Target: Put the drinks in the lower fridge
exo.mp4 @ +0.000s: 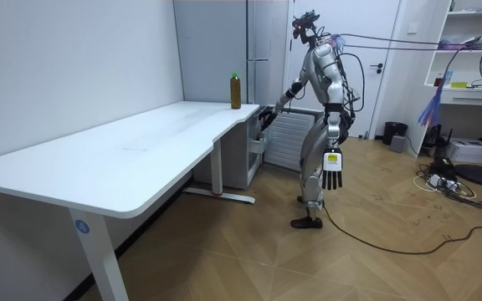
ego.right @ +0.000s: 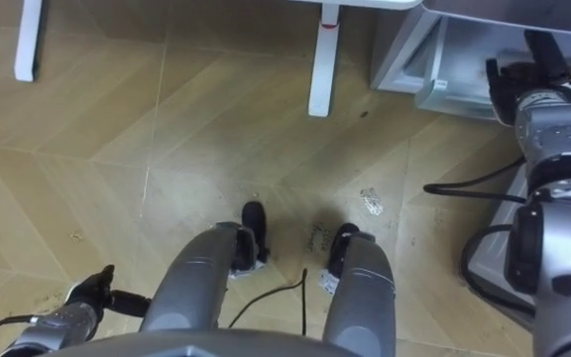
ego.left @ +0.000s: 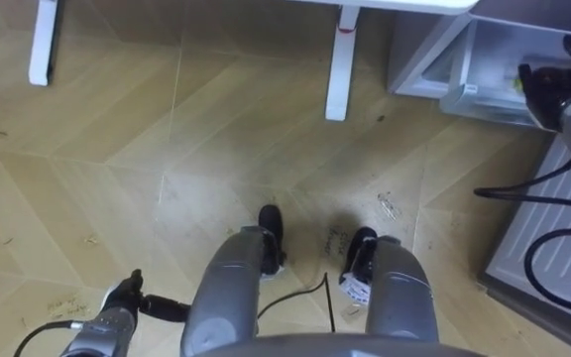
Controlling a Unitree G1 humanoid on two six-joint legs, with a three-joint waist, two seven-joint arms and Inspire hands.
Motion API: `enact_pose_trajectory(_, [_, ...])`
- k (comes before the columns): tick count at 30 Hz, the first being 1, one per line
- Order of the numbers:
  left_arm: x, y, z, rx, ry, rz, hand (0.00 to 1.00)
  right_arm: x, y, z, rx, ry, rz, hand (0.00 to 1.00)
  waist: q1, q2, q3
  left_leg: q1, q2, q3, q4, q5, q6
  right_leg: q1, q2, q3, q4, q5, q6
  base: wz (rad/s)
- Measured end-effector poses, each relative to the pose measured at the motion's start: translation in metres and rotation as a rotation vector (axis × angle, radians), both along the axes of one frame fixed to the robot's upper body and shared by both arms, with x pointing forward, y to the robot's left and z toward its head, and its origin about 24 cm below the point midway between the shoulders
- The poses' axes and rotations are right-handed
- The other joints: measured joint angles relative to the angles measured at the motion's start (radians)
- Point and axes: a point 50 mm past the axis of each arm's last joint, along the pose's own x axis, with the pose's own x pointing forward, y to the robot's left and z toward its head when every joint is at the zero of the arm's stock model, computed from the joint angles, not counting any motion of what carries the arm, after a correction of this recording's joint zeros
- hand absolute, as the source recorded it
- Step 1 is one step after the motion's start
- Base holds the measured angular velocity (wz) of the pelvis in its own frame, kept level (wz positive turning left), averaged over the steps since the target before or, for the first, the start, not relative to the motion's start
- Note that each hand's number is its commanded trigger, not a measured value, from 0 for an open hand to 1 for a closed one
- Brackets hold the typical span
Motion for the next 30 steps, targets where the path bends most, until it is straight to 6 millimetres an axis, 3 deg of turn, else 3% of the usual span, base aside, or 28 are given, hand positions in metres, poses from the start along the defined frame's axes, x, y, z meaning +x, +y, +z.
enact_pose_trajectory(13, [-0.001, -0.001, 0.000, -0.016, 0.010, -0.007, 0.00, -0.004, -0.001, -0.005, -0.032, 0.037, 0.011, 0.00, 0.010, 0.003, -0.0020, 0.012, 0.015, -0.005, 0.018, 0.000, 0.000, 0.031, 0.013, -0.015, -0.007, 0.003, -0.005, 0.01])
enact_pose_trajectory(18, [-0.002, 0.000, 0.000, -0.035, 0.017, -0.019, 0.00, -0.013, -0.003, -0.015, -0.092, 0.092, 0.052, 0.00, 0.016, 0.002, -0.0071, 0.055, 0.016, -0.005, 0.013, 0.000, 0.000, 0.083, 0.013, -0.028, -0.017, 0.003, -0.005, 0.05])
enact_pose_trajectory(21, [-0.002, 0.004, 0.002, -0.038, 0.017, -0.025, 0.00, -0.019, -0.004, -0.022, -0.119, 0.098, 0.082, 0.00, 0.018, 0.000, -0.0172, 0.070, 0.019, -0.005, 0.013, 0.000, 0.000, 0.101, 0.015, -0.033, -0.020, 0.004, -0.006, 0.02])
enact_pose_trajectory(25, [-0.006, 0.009, 0.002, -0.037, 0.019, 0.000, 0.00, -0.034, -0.006, -0.036, -0.203, 0.140, 0.159, 0.00, 0.022, 0.004, -0.0249, 0.136, 0.024, -0.004, -0.001, -0.003, -0.003, 0.171, 0.020, -0.040, -0.041, 0.004, -0.005, 0.00])
enact_pose_trajectory(27, [-0.014, 0.010, 0.001, -0.040, 0.035, 0.010, 0.00, -0.049, -0.007, -0.050, -0.249, 0.183, 0.217, 0.00, 0.023, 0.004, -0.0395, 0.183, 0.034, -0.008, -0.021, -0.010, -0.007, 0.230, 0.030, -0.057, -0.075, 0.006, -0.003, 0.00])
enact_pose_trajectory(30, [-0.025, 0.013, 0.000, -0.051, 0.051, 0.040, 0.00, -0.072, -0.009, -0.067, -0.282, 0.232, 0.268, 0.00, 0.025, -0.001, -0.0486, 0.254, 0.047, -0.007, -0.066, -0.008, -0.011, 0.313, 0.059, -0.062, -0.159, 0.030, 0.007, -0.06])
